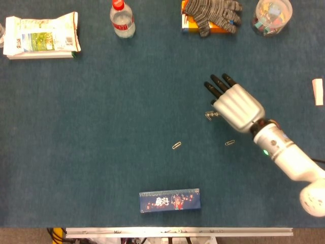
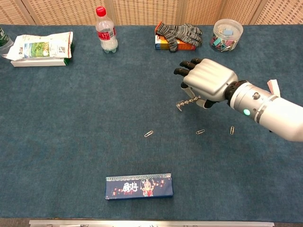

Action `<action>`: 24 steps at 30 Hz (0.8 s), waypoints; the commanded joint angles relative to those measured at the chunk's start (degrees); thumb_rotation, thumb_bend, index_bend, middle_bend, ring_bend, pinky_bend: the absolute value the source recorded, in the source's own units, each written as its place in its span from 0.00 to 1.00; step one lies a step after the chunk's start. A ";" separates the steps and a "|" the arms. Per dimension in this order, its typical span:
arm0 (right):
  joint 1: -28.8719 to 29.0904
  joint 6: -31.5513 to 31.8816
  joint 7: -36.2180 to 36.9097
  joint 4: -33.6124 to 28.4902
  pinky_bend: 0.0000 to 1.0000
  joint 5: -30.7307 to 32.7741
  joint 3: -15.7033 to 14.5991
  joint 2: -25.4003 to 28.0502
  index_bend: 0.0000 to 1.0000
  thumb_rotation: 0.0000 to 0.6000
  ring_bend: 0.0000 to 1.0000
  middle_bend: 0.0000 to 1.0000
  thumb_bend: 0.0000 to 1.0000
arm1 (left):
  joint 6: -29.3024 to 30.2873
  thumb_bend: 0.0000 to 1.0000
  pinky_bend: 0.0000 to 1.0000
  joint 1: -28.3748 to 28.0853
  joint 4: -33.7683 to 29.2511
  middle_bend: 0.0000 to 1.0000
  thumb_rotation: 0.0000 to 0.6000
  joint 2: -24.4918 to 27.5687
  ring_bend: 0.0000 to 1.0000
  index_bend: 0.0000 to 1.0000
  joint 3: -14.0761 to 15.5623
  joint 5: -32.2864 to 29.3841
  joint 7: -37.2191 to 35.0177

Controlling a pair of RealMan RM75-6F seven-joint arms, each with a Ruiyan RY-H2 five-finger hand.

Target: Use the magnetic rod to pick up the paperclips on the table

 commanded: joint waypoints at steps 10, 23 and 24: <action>-3.85 3.53 -0.97 -9.36 0.14 -5.02 -3.62 6.21 0.58 1.00 0.01 0.12 0.29 | -0.19 0.19 0.00 -0.13 -0.08 0.05 1.00 -0.58 0.00 0.51 0.10 0.02 1.31; -7.83 4.68 -2.46 -13.88 0.14 -6.32 -7.03 9.81 0.58 1.00 0.01 0.12 0.29 | -0.11 0.19 0.00 -0.09 -0.06 0.05 1.00 -1.00 0.00 0.51 0.42 0.63 2.19; -8.15 4.67 -2.53 -13.93 0.14 -6.30 -7.23 9.89 0.58 1.00 0.01 0.12 0.29 | -0.07 0.19 0.00 -0.07 -0.08 0.05 1.00 -1.00 0.00 0.51 0.46 0.70 2.21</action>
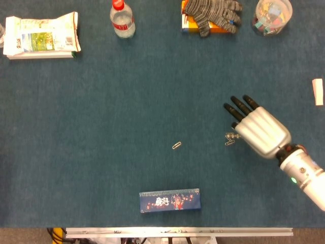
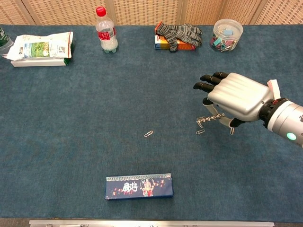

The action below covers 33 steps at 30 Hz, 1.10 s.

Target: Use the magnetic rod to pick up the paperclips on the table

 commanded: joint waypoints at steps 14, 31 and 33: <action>-2.09 -3.26 1.25 3.45 0.13 1.64 -0.28 -2.05 0.58 1.00 0.01 0.12 0.29 | 0.16 0.19 0.00 0.10 -0.02 0.05 1.00 0.12 0.00 0.51 0.13 0.27 -0.30; -2.74 -1.71 2.26 2.52 0.13 -0.80 2.34 -1.07 0.58 1.00 0.01 0.12 0.29 | -0.08 0.19 0.00 0.01 0.05 0.05 1.00 0.20 0.00 0.51 0.22 0.33 -0.48; -3.01 -0.79 2.39 1.98 0.13 -1.21 2.91 -0.30 0.58 1.00 0.01 0.12 0.29 | -0.19 0.19 0.00 -0.03 0.00 0.05 1.00 0.14 0.00 0.51 0.23 0.28 -0.29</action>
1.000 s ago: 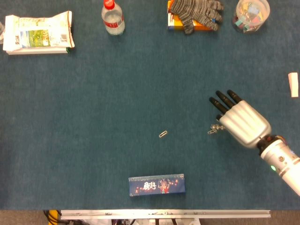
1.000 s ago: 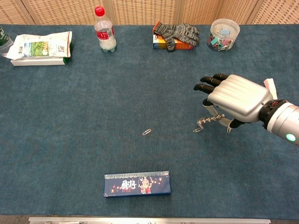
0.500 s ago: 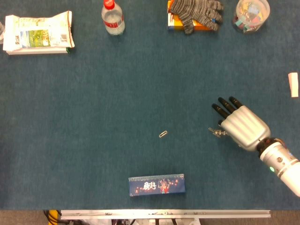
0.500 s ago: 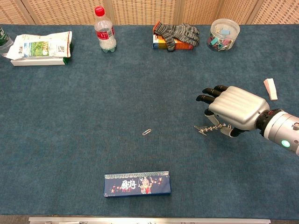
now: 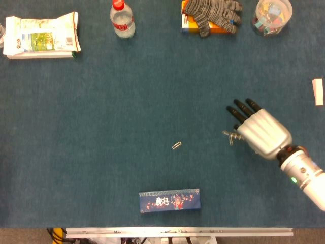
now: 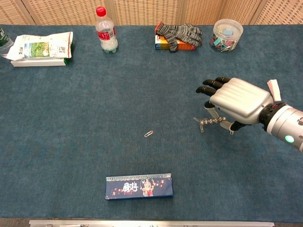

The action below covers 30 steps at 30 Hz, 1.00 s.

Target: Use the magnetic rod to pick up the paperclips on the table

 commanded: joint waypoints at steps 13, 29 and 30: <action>-0.50 2.94 3.85 4.74 0.13 2.75 7.30 2.11 0.58 1.00 0.01 0.12 0.29 | -1.48 0.19 0.00 -0.60 0.20 0.05 1.00 -0.47 0.00 0.51 -0.19 -1.37 0.35; 1.23 0.89 3.66 6.76 0.09 10.14 10.21 0.84 0.13 1.00 0.00 0.12 0.27 | -1.74 0.19 0.00 -0.80 0.38 0.06 1.00 -0.49 0.00 0.51 -0.46 -2.21 0.11; 0.83 1.44 4.01 5.98 0.09 9.33 9.90 1.43 0.13 1.00 0.00 0.12 0.27 | -1.73 0.19 0.00 -0.80 0.40 0.06 1.00 -0.45 0.00 0.51 -0.45 -2.15 0.09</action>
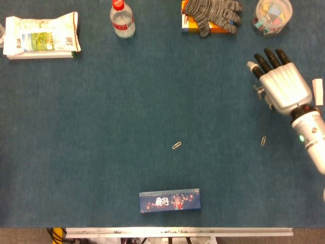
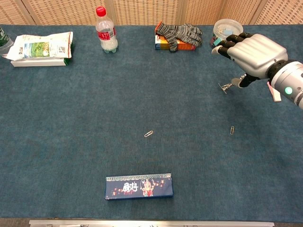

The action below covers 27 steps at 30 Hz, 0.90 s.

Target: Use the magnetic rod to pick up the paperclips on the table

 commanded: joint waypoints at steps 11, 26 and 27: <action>-10.06 12.81 4.69 -12.64 0.09 -14.19 -6.72 10.63 0.13 1.00 0.00 0.12 0.27 | -3.03 0.19 0.03 -1.42 -3.34 0.10 1.00 5.94 0.00 0.52 0.79 1.70 -6.62; -23.05 23.49 10.70 -15.87 0.09 -27.16 -13.45 16.89 0.13 1.00 0.00 0.12 0.27 | -2.39 0.19 0.07 -1.15 -7.50 0.16 1.00 11.74 0.00 0.52 2.12 4.37 -9.50; -23.51 23.74 11.06 -15.91 0.09 -27.71 -13.57 17.26 0.13 1.00 0.00 0.12 0.27 | -2.24 0.19 0.07 -1.00 -7.67 0.16 1.00 11.83 0.00 0.52 2.22 4.35 -9.13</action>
